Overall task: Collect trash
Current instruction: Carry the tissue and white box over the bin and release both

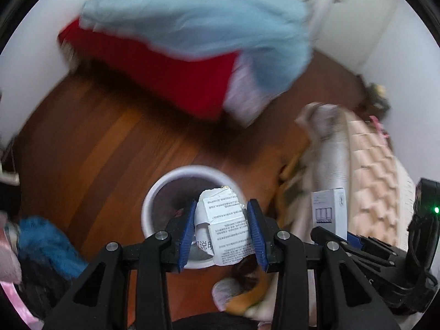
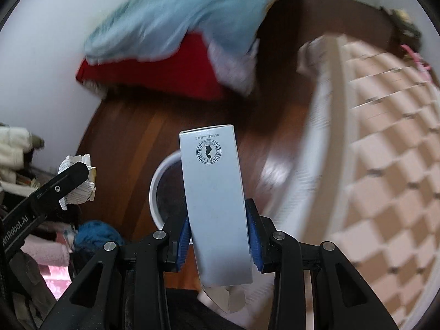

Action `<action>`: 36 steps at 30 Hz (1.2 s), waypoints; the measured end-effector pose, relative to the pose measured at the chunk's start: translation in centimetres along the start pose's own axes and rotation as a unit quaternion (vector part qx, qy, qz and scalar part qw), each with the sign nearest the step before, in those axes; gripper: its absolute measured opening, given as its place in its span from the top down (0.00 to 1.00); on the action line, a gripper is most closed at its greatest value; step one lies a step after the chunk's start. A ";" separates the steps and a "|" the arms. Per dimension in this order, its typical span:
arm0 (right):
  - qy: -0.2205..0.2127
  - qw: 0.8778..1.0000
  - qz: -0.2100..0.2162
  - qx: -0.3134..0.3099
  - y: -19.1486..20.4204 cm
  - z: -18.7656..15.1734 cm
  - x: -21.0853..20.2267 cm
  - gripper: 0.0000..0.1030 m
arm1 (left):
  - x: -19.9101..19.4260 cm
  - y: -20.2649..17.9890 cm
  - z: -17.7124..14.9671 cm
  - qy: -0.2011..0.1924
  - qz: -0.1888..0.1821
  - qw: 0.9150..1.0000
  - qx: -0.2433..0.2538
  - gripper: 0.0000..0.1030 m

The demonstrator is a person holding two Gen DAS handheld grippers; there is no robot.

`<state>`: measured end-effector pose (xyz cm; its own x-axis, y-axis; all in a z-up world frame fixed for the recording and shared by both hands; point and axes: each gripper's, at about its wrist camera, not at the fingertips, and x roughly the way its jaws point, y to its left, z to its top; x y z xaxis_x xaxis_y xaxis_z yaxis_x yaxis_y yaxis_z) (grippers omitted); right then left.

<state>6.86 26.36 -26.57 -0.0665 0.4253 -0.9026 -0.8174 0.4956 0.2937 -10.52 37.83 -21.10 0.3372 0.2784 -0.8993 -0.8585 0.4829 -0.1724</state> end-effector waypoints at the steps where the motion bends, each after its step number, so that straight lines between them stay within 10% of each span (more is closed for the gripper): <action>1: 0.013 1.000 0.000 0.000 0.7 0.0 1.7 0.63 | 1.7 1.6 0.0 0.018 -0.003 1.000 -0.013 0.67; 12: 0.115 0.993 -0.015 0.010 4.3 1.0 17.1 0.63 | 13.0 9.0 -0.5 0.133 -0.031 0.986 -0.091 0.62; 14: 0.122 0.992 -0.015 0.007 4.5 1.3 18.3 0.62 | 13.8 9.6 -0.6 0.137 -0.019 0.986 -0.090 0.51; 16: 0.125 0.992 -0.007 0.010 4.5 1.7 18.9 0.61 | 14.0 10.2 -0.9 0.132 -0.009 0.986 -0.098 0.06; 17: 0.128 0.992 0.005 0.012 4.6 1.8 19.4 0.61 | 14.1 10.8 -1.0 0.131 -0.003 0.986 -0.101 0.03; 25: 0.121 0.992 0.021 -0.002 5.2 2.2 19.4 0.11 | 11.8 12.0 -2.5 0.093 0.079 0.989 -0.089 0.03; 36: 0.076 0.993 -0.071 -0.064 6.0 0.1 14.0 0.01 | 7.6 9.4 -4.6 0.060 0.108 0.991 -0.053 0.03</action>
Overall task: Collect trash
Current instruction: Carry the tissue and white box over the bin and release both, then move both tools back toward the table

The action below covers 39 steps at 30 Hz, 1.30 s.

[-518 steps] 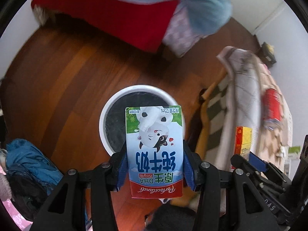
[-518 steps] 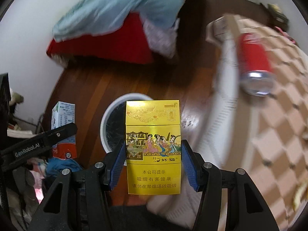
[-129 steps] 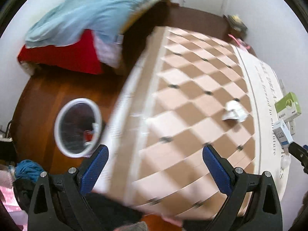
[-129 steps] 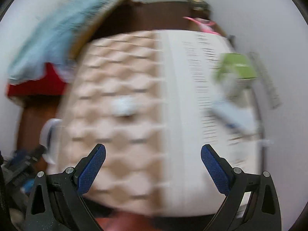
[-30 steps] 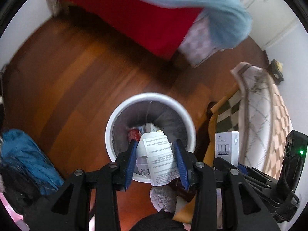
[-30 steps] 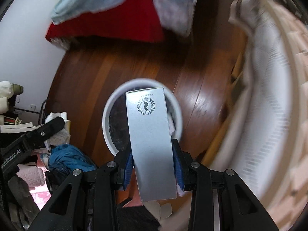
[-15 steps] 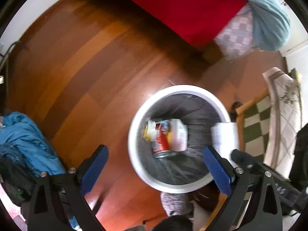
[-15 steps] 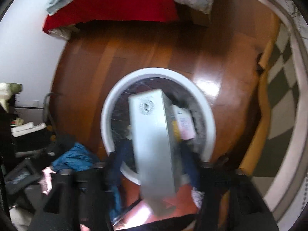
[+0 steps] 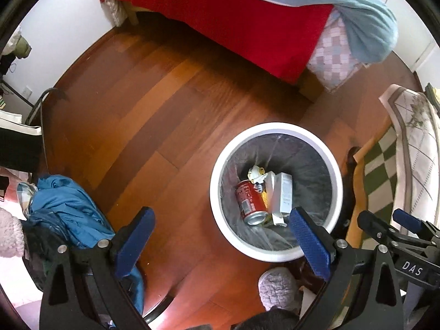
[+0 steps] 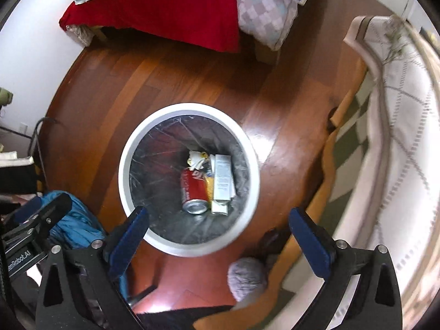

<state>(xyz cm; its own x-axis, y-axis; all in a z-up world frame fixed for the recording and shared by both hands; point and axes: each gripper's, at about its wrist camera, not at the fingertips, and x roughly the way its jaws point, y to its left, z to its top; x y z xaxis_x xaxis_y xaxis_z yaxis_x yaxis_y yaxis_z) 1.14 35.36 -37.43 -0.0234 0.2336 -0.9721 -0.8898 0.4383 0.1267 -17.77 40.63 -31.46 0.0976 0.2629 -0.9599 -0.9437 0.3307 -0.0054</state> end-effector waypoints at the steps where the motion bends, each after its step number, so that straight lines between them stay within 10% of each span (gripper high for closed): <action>1: -0.002 1.000 -0.003 -0.001 -0.1 -0.2 -0.3 0.01 | -0.5 -0.1 -0.3 -0.003 0.000 1.000 0.002 0.03; 29: -0.146 0.989 0.035 0.003 -3.4 -13.1 -22.0 0.01 | -20.1 -4.4 -9.4 -0.122 -0.008 0.992 0.042 0.03; 39: -0.173 0.974 0.007 0.147 -19.4 -21.2 -27.3 0.01 | -18.9 -19.5 -13.7 -0.108 -0.048 0.981 0.152 0.02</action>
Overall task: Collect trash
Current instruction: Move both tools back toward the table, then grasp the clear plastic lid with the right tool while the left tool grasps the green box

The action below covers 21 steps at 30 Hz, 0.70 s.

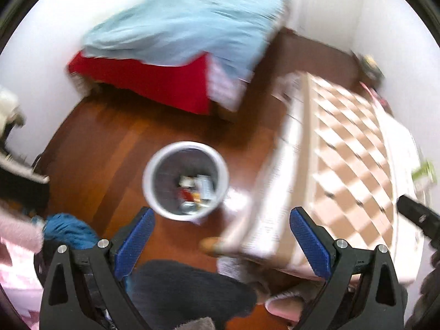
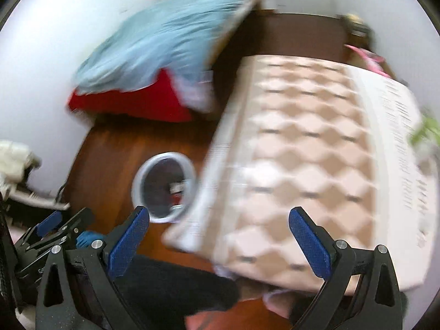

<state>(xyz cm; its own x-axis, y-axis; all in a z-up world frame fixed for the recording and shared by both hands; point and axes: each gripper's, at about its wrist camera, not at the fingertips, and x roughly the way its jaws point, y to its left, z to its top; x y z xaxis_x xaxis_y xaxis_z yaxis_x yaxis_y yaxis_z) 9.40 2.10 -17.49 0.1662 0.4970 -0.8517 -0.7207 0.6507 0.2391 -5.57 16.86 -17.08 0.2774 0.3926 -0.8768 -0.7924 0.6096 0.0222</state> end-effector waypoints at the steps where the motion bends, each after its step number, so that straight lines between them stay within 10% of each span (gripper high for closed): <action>1: -0.002 1.000 -0.020 0.020 -2.8 -0.2 -0.5 0.01 | 0.8 -2.6 -0.1 0.007 -0.010 1.000 0.019 0.00; 11: 0.019 0.959 -0.159 0.234 -31.3 -5.2 -1.6 0.15 | 9.6 -24.7 -3.4 0.090 -0.063 0.981 0.161 0.00; 21: 0.019 0.957 -0.152 0.247 -37.3 -5.7 2.4 0.38 | 12.0 -30.9 -4.5 0.108 -0.045 0.972 0.204 0.00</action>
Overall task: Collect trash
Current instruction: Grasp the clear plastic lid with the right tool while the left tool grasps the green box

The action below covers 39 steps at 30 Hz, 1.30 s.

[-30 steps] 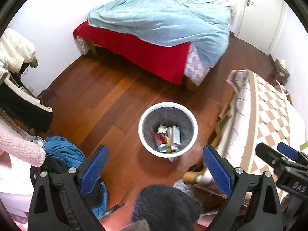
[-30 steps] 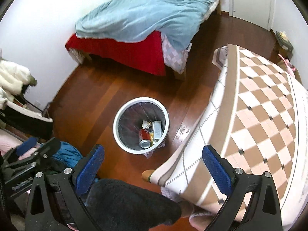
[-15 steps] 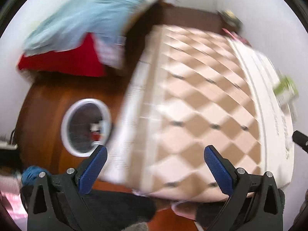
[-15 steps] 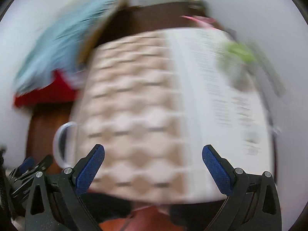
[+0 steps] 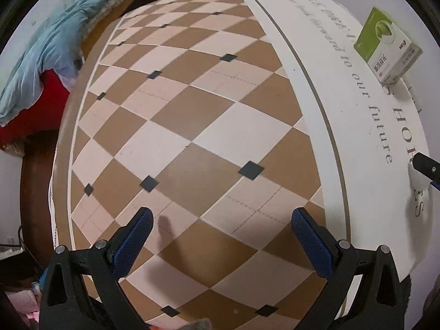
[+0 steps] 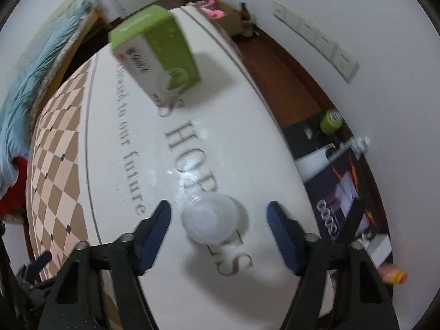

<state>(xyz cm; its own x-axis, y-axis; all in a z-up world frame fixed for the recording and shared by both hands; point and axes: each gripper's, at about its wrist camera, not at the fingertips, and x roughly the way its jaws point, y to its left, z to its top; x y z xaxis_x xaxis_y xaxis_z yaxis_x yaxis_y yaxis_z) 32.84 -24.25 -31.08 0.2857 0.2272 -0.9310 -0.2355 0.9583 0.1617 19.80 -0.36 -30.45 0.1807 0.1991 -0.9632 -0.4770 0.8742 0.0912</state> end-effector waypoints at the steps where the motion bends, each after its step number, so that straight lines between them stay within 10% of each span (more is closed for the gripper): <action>1: -0.002 1.000 -0.006 -0.003 0.1 0.2 0.1 0.44 | 0.0 -0.1 0.2 -0.002 0.000 1.000 0.000 0.00; 10: -0.017 0.999 -0.010 -0.026 -0.7 -0.2 -0.3 0.59 | -1.8 -4.7 2.2 -0.029 -0.003 0.998 0.052 0.00; 21: -0.031 0.996 -0.002 0.089 -7.2 6.9 0.2 0.59 | -6.9 -11.6 15.1 -0.015 -0.134 0.990 -0.043 0.00; 32: -0.018 0.989 -0.016 0.146 -11.5 9.9 1.7 0.59 | -2.9 -19.0 20.3 0.039 -0.086 0.996 0.002 0.02; 34: -0.016 0.989 -0.016 0.147 -11.7 9.8 1.9 0.59 | -2.9 -19.2 20.1 0.032 -0.081 0.996 0.007 0.38; 39: -0.020 0.990 -0.011 0.138 -11.3 9.7 1.3 0.59 | -4.3 -17.7 18.9 0.002 -0.087 0.996 0.008 0.39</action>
<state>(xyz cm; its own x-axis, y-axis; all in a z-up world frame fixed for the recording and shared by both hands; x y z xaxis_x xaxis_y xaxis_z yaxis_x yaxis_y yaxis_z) 44.90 -33.12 -30.95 0.3261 0.2071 -0.9224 0.0319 0.9727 0.2297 43.74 -8.26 -23.14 0.2557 0.0430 -0.9658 -0.4256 0.9020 -0.0725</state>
